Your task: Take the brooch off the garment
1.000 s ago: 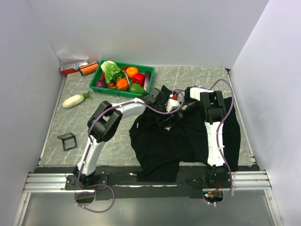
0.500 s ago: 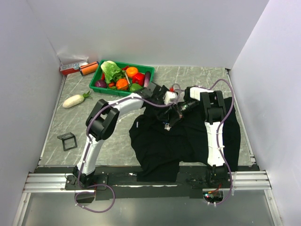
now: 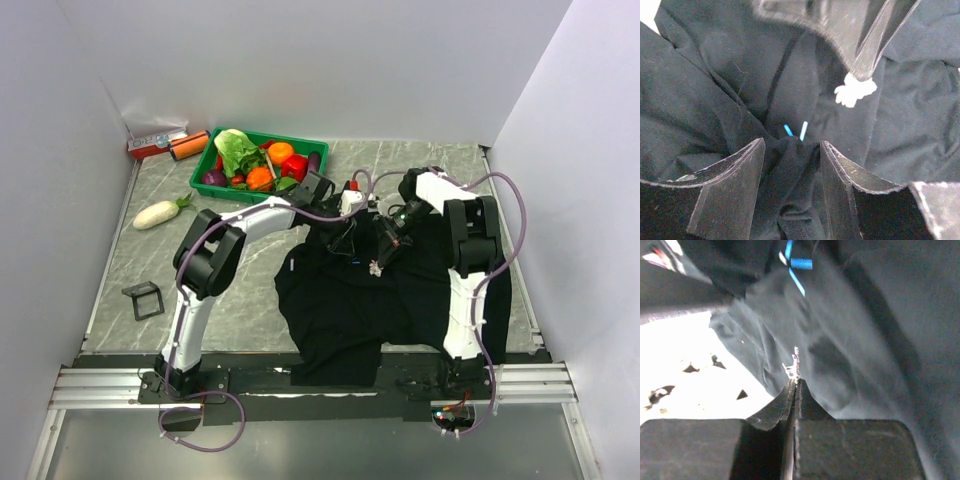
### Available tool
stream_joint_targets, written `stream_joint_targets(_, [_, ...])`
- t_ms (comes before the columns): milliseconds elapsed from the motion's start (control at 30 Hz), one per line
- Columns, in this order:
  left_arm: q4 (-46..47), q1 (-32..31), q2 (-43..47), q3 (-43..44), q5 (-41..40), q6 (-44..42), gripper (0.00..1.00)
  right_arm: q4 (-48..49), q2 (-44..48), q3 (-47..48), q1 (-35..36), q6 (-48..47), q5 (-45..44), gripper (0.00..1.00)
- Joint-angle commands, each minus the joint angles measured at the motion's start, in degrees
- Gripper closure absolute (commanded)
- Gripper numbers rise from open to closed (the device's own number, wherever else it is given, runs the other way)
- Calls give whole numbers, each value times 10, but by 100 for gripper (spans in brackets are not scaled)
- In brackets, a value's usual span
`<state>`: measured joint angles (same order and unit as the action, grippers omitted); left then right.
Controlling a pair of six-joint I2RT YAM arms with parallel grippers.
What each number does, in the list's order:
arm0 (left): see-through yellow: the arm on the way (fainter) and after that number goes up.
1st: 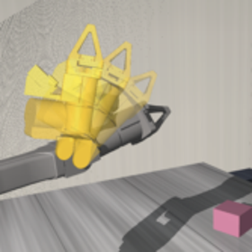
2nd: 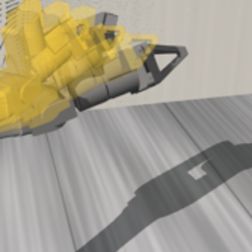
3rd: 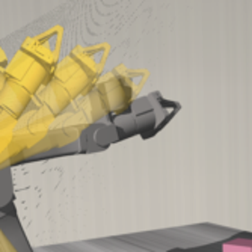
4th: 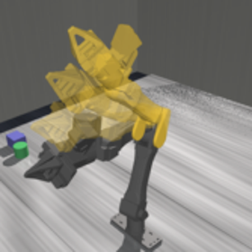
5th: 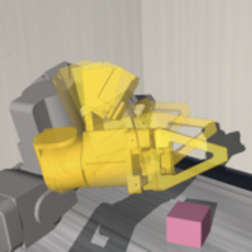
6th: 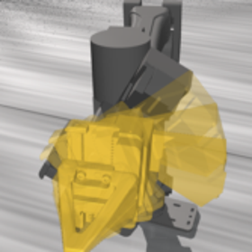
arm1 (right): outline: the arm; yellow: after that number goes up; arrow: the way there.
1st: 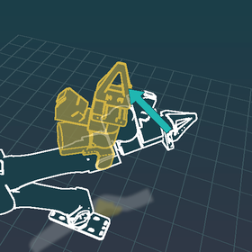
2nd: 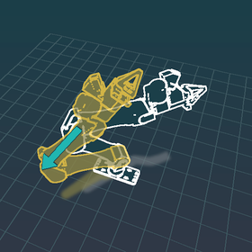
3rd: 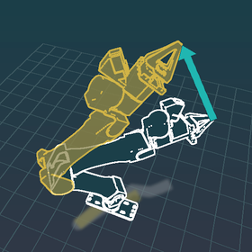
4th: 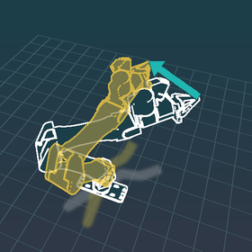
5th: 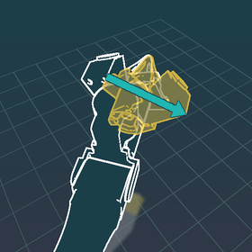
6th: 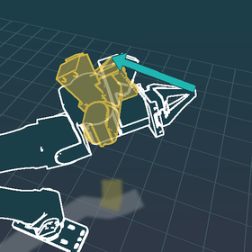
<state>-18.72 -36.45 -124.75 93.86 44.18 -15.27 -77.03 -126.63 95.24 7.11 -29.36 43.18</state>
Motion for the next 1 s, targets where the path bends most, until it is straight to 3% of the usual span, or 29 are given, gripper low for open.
stream_joint_targets(0, [27,10,67,-10,32,11,45,-114,71,-29,-2,6,-56,100])
stream_joint_targets(133, [40,32,97,-18,25,49,42,-98,108,-33,-4,-1,-67,100])
stream_joint_targets(333, [78,93,155,-46,14,183,38,39,175,-2,-7,24,23,100])
stream_joint_targets(467, [6,124,183,-26,35,160,35,103,197,38,-8,69,127,100])
stream_joint_targets(500, [-24,128,182,4,41,112,35,112,199,47,-7,78,156,100])
stream_joint_targets(600, [-83,146,182,34,60,81,34,159,214,71,-3,120,177,100])
stream_joint_targets(800, [8,185,234,-46,125,114,31,275,283,42,6,178,221,100])
stream_joint_targets(867, [38,189,255,-70,143,114,31,361,314,6,12,214,238,100])
stream_joint_targets(967, [36,192,255,-69,196,117,31,432,331,-15,20,284,254,100])
